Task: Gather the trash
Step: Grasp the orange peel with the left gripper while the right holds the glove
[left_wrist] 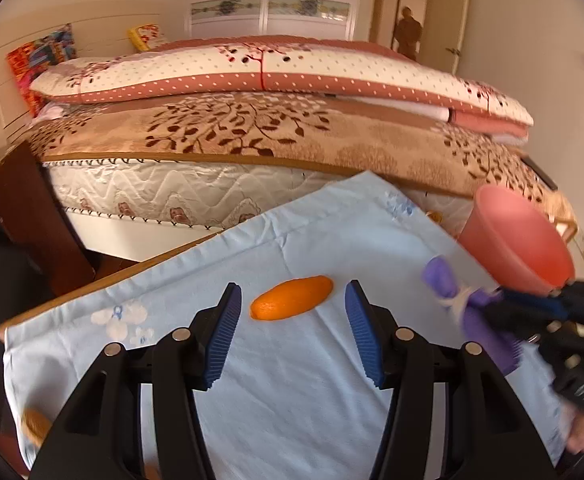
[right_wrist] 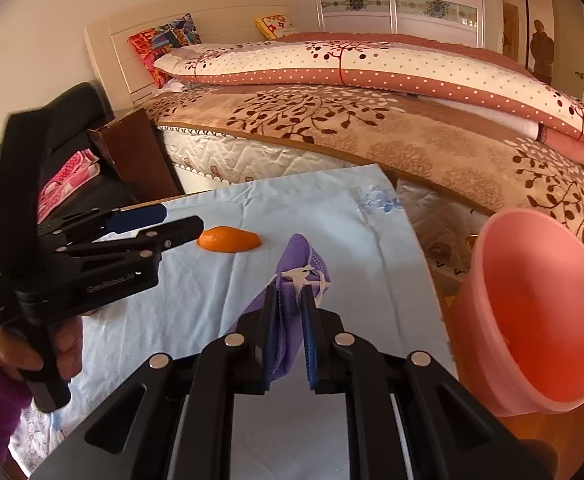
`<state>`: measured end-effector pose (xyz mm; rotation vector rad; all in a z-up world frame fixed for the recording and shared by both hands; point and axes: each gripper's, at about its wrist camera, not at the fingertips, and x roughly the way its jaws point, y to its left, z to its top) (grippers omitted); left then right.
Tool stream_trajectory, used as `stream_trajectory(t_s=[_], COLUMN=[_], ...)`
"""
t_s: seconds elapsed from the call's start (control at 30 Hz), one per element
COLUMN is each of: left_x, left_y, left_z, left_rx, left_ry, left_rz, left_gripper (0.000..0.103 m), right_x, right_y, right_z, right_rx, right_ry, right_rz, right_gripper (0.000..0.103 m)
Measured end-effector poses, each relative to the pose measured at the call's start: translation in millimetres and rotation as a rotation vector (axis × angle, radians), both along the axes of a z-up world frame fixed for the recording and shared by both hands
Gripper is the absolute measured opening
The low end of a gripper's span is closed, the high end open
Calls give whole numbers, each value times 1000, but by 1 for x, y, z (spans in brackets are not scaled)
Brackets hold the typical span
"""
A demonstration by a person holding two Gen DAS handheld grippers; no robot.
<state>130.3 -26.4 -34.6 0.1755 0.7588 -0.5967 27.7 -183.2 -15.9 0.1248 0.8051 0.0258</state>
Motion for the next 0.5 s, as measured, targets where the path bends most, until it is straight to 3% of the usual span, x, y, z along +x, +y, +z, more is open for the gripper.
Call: stream_trajectory(t_s=[0.3,0.5], left_x=[13,26], left_y=[-8,-20], left_z=[-20,-26], left_rx=[84,123], left_ry=[10,16], left_rz=[-125,-145], left_gripper=[54,54], right_x=[3,5], right_y=[-3,-6], right_z=[-3,-5], right_rx=[-19,-19], right_ry=[23,38], right_rz=[-43,-65], right_gripper=[11,11])
